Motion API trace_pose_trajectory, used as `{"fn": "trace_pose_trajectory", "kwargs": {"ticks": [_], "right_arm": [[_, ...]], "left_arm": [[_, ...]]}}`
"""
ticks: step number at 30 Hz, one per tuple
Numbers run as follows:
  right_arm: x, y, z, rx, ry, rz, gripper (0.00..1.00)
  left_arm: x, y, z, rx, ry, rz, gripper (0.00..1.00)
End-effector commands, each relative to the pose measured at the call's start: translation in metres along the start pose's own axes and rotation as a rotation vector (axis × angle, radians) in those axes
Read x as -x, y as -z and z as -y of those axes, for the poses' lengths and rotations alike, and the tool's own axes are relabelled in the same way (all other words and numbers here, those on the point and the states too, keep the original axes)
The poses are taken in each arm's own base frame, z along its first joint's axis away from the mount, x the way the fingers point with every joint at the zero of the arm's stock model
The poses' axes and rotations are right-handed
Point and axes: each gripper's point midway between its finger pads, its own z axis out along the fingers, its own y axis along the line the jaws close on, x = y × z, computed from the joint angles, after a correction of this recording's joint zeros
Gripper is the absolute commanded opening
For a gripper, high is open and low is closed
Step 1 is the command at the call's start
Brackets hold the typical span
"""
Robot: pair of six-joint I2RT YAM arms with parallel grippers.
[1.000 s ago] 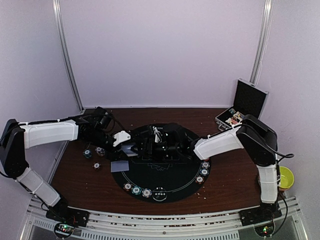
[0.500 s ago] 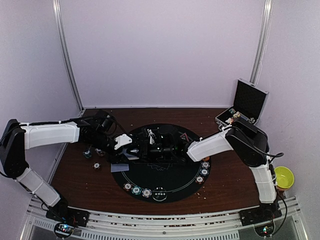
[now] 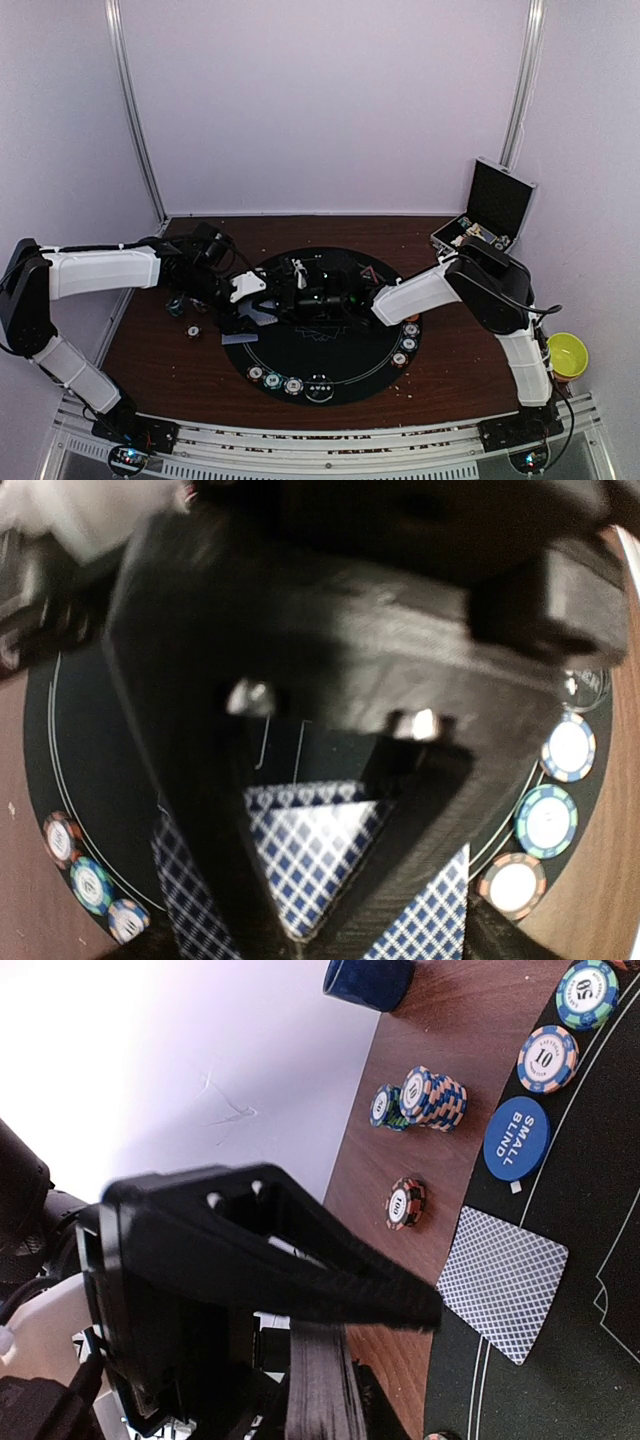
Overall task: Distribute texas hold em gaming equipment
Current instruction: Pass from the left arm to the right
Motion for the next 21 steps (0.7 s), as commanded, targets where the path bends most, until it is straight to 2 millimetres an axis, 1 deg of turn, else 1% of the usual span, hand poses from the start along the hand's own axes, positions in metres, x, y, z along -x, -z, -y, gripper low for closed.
{"fn": "trace_pose_trajectory", "kwargs": {"ticks": [1,2,6,8,11,14,15,16,19,21], "right_arm": [[0.001,0.0,-0.006,0.025,-0.011,0.006,0.0],[0.001,0.001,-0.008,0.027,-0.009,0.008,0.0],[0.003,0.005,-0.013,0.024,-0.002,0.017,0.0],[0.003,0.007,-0.014,0.005,0.009,0.018,0.0],[0.009,0.018,-0.009,-0.098,0.055,0.031,0.0],[0.019,0.04,-0.006,-0.213,0.104,0.052,0.0],[0.027,0.051,-0.003,-0.259,0.119,0.071,0.0],[0.029,0.062,0.003,-0.32,0.124,0.07,0.0],[0.041,0.095,0.014,-0.484,0.177,0.065,0.0],[0.042,0.114,0.02,-0.581,0.21,0.027,0.0]], "left_arm": [[0.012,0.0,-0.003,0.02,-0.037,0.045,0.93],[0.011,0.0,-0.003,0.025,-0.037,0.045,0.97],[0.007,-0.002,-0.006,0.041,-0.037,0.03,0.98],[0.008,-0.001,-0.007,0.051,-0.037,0.032,0.98],[0.013,0.008,-0.007,0.068,-0.045,0.06,0.98],[0.018,0.022,-0.006,0.085,-0.056,0.098,0.98],[0.019,0.026,-0.008,0.094,-0.055,0.112,0.98],[0.02,0.03,-0.01,0.101,-0.052,0.122,0.98],[0.019,0.039,-0.02,0.13,-0.022,0.138,0.98],[0.016,0.04,-0.029,0.152,0.007,0.134,0.98]]}}
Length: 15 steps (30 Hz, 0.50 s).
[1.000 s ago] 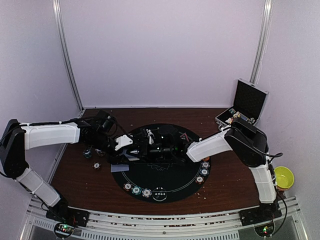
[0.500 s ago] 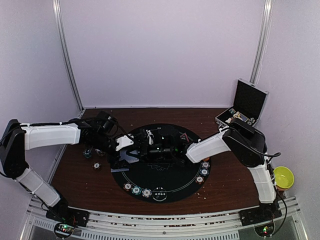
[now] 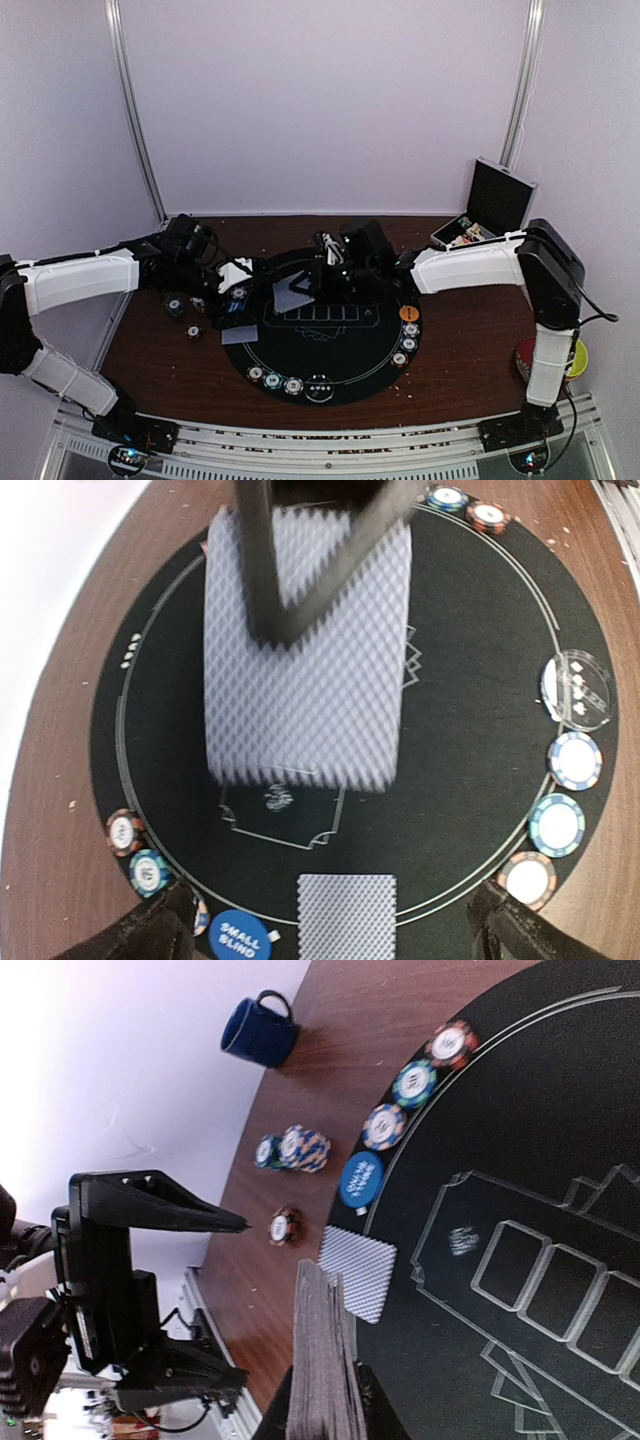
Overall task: Distribute texas hold em gaming equipment
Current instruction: Pass from the left arm to the right, then adjust the poker card on the poker table mat.
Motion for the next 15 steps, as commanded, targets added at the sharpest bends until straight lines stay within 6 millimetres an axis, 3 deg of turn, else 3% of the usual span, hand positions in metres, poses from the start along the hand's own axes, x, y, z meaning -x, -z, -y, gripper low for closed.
{"fn": "trace_pose_trajectory", "kwargs": {"ticks": [1,7,15], "right_arm": [[0.01,0.042,0.037,-0.281,0.137,-0.048,0.0],[0.004,0.079,0.057,-0.48,0.258,-0.137,0.0],[0.009,0.101,0.084,-0.726,0.354,-0.242,0.0]], "left_arm": [[0.003,0.005,-0.021,0.057,0.041,0.035,0.98],[-0.005,0.002,-0.041,0.113,0.102,0.013,0.98],[-0.011,0.0,-0.049,0.148,0.126,-0.008,0.98]]}}
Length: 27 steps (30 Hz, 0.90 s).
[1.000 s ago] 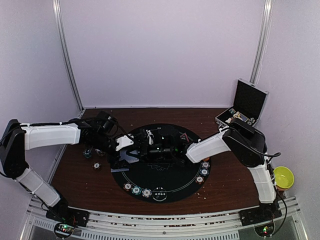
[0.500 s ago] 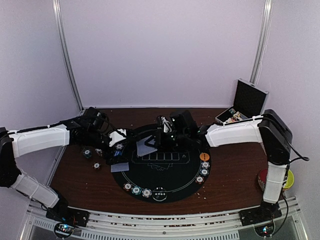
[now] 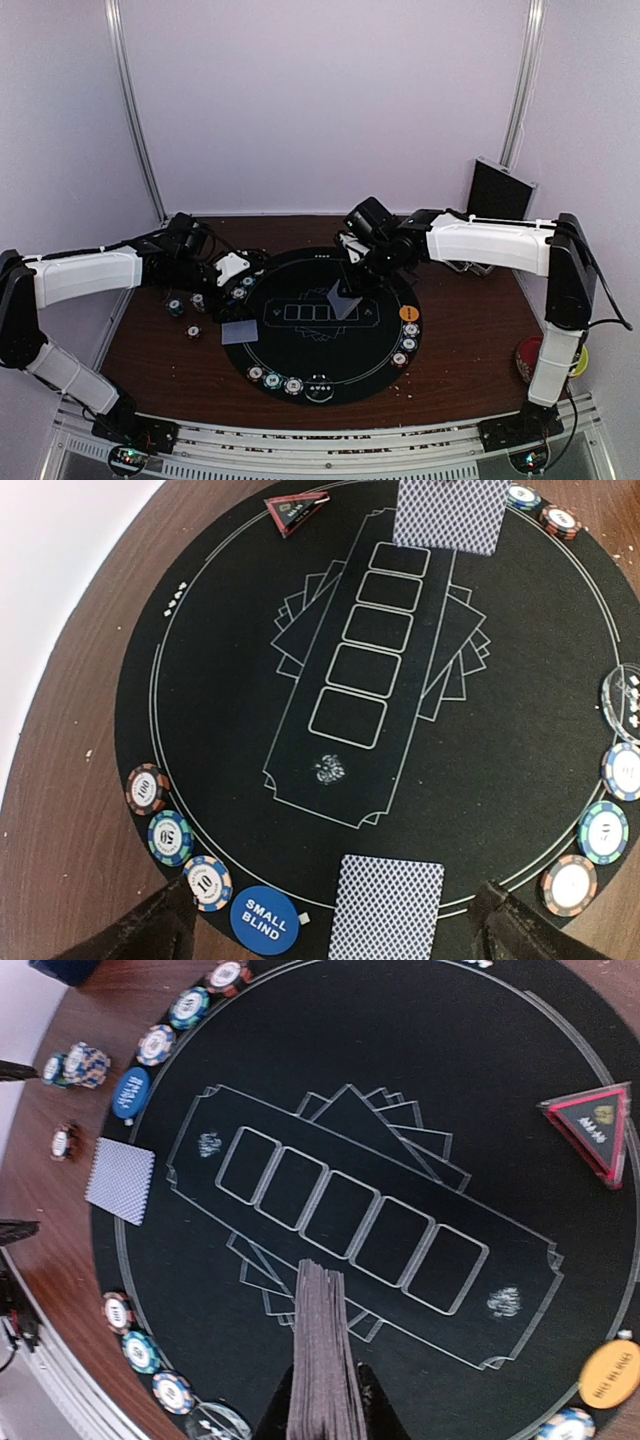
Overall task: Distribute texas hold em gaming equipment
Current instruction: Adjust the poker card on the poker table mat.
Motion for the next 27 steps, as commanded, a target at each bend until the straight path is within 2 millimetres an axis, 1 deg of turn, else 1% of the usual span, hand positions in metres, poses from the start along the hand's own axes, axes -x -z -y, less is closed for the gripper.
{"fn": "trace_pose_trajectory", "kwargs": {"ticks": [1,4,7,12,16,21,27], "right_arm": [[-0.002,0.006,0.026,-0.19,0.102,-0.065,0.0],[-0.002,-0.001,0.029,-0.219,0.123,-0.088,0.0],[-0.006,-0.013,0.032,-0.274,0.152,-0.123,0.0],[-0.018,-0.036,0.029,-0.328,0.201,-0.173,0.0],[-0.026,-0.047,0.027,-0.346,0.221,-0.199,0.01],[-0.028,-0.05,0.027,-0.35,0.228,-0.207,0.11],[-0.029,-0.05,0.027,-0.35,0.229,-0.207,0.18]], "left_arm": [[0.009,0.0,-0.017,0.058,0.015,0.027,0.98],[0.008,-0.001,-0.018,0.062,0.019,0.023,0.98],[0.007,-0.002,-0.018,0.062,0.02,0.021,0.98],[0.006,-0.002,-0.019,0.066,0.023,0.017,0.98],[0.005,-0.002,-0.019,0.068,0.021,0.016,0.98],[0.006,-0.002,-0.019,0.071,0.019,0.018,0.98],[0.004,-0.004,-0.019,0.066,0.022,0.012,0.98]]}}
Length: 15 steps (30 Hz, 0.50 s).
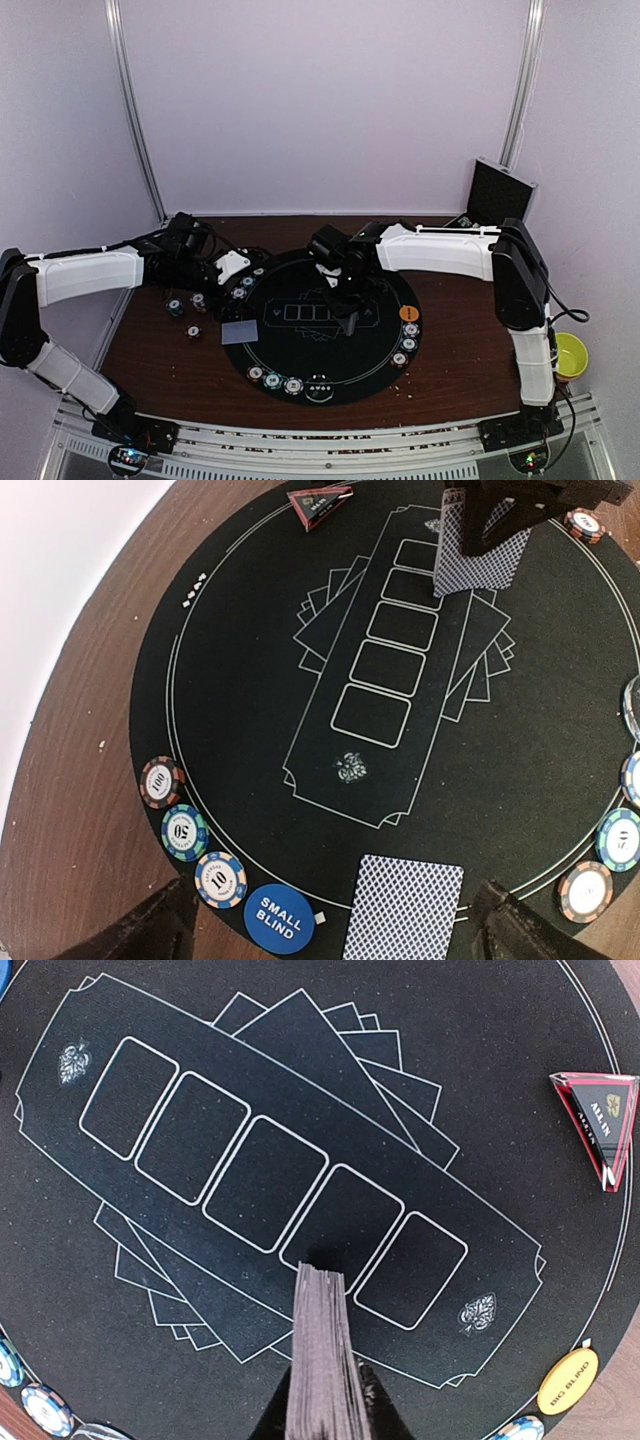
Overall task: Distribute texas hold em gaming equipment
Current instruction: Adjust the poker card on the poker table mat.
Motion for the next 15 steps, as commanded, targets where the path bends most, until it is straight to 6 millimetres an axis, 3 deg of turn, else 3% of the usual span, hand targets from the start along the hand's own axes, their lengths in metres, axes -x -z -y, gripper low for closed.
{"fn": "trace_pose_trajectory", "kwargs": {"ticks": [1,15], "right_arm": [[-0.0038,-0.0033,0.0056,-0.033,0.017,-0.02,0.18],[-0.0045,-0.0019,0.0017,-0.017,0.023,-0.021,0.23]], "left_arm": [[0.0057,-0.0017,-0.0089,0.024,0.006,0.019,0.98],[0.0051,-0.0027,-0.0088,0.021,0.005,0.017,0.98]]}}
